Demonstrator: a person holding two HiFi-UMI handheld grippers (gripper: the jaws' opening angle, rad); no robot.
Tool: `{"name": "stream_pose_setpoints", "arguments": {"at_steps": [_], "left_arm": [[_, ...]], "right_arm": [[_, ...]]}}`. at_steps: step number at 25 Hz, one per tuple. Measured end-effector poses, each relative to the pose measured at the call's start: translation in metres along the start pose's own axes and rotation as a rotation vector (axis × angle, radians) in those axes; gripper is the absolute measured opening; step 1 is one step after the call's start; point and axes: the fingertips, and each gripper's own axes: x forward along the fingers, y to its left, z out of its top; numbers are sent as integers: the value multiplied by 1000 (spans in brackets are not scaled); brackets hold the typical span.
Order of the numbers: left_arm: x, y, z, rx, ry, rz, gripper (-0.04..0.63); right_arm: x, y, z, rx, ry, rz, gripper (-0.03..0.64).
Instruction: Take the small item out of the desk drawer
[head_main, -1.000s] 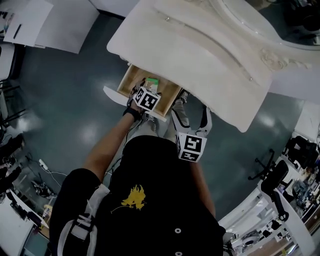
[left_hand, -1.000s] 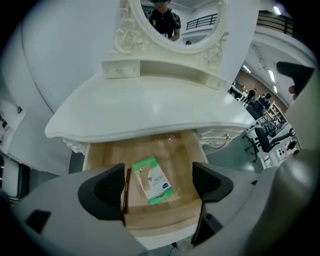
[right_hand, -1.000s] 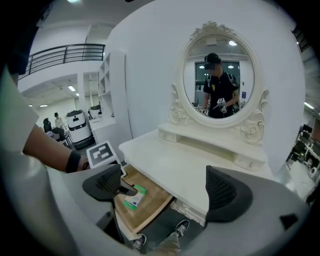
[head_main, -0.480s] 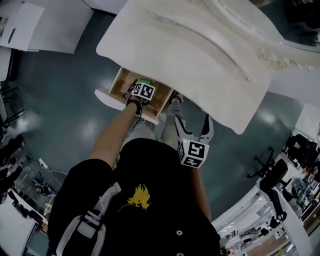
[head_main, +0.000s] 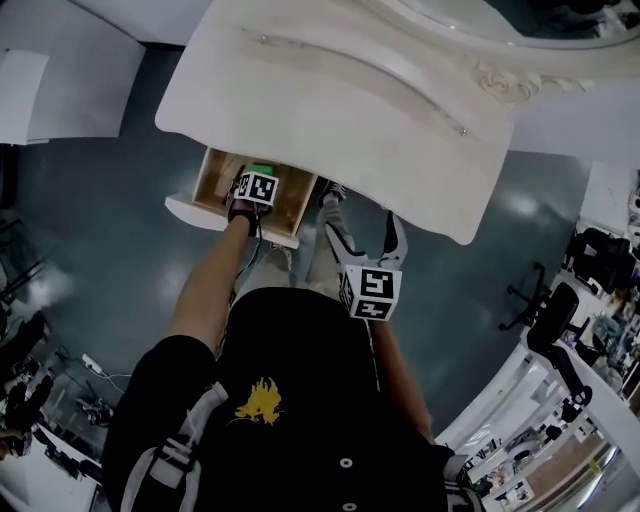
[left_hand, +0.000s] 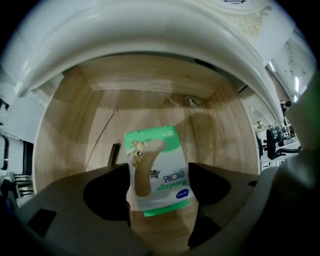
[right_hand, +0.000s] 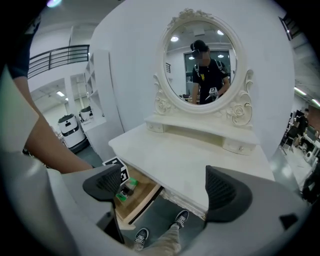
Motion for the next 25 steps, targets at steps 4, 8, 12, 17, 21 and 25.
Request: {"name": "stream_pose_setpoints", "arguments": {"at_steps": [4, 8, 12, 17, 21, 25], "left_arm": [[-30, -13, 5, 5, -93, -52, 371], [-85, -16, -1, 33, -175, -38, 371], [-145, -39, 0, 81, -384, -145, 371], [-238, -51, -2, 125, -638, -176, 371], [-310, -55, 1, 166, -819, -169, 371], [-376, -56, 0, 209, -978, -134, 373]], "right_arm": [[-14, 14, 9, -15, -58, -9, 538], [-31, 27, 11, -6, -100, -28, 537], [-51, 40, 14, -6, -151, -56, 537], [-78, 49, 17, -14, -207, -92, 537], [-91, 58, 27, -17, -250, -101, 537], [-103, 71, 47, -36, -301, -83, 537]]}}
